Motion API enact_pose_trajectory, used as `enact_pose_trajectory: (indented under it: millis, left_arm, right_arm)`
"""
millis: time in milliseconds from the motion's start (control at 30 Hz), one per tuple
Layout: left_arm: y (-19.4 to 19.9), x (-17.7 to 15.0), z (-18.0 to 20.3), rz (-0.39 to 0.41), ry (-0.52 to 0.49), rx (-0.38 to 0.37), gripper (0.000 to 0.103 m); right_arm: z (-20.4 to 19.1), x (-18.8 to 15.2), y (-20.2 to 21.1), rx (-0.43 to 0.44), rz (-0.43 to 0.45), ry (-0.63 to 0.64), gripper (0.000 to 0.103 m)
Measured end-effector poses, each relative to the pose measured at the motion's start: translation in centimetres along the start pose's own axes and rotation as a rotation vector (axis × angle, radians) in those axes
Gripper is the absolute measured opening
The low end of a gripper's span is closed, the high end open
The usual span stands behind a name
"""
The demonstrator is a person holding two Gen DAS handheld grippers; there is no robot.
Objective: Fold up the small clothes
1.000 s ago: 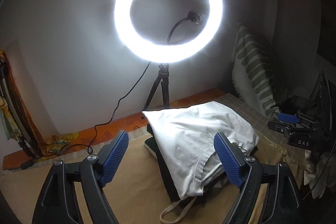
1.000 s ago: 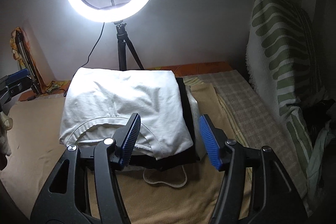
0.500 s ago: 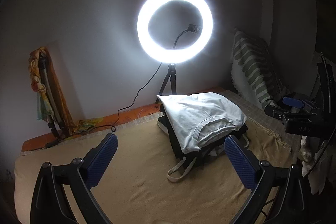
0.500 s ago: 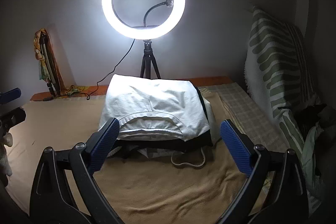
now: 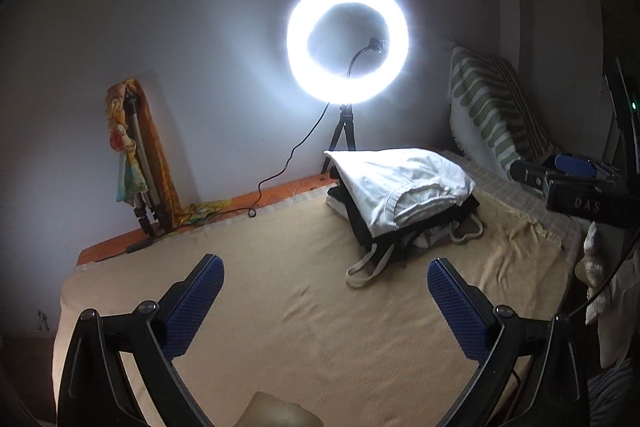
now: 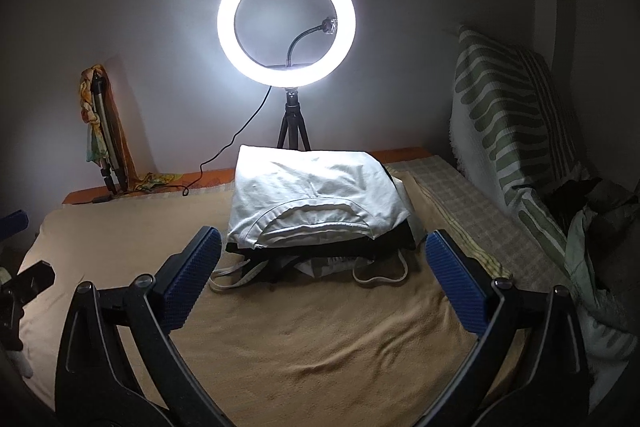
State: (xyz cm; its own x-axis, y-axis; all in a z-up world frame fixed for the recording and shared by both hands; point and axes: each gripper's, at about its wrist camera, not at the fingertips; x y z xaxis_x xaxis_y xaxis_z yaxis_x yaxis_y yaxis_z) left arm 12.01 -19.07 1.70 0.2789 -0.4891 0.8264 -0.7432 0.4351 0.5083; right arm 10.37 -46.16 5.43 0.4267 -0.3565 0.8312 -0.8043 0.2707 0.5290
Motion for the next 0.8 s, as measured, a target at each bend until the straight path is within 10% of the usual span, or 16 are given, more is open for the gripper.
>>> enact_pose_trajectory:
  millis: [800]
  left_arm:
    - [1.5,-4.1,-0.5,-0.034,-0.010,0.034,0.103]
  right_arm:
    - [-1.7,-2.7,-0.5,0.002,0.036,-0.006,0.103]
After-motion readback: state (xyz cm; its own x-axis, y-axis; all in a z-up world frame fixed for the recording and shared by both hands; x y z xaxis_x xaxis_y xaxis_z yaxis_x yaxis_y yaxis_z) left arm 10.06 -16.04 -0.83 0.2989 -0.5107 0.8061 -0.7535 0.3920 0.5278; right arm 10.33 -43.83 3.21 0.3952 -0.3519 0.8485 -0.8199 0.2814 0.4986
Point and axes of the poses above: each gripper's, at about its wrist camera, not at the fingertips, and y roughly against the way its jaws point, z to its right, x to its top, and after that the axes turned 15 degrees about -y, right-handed
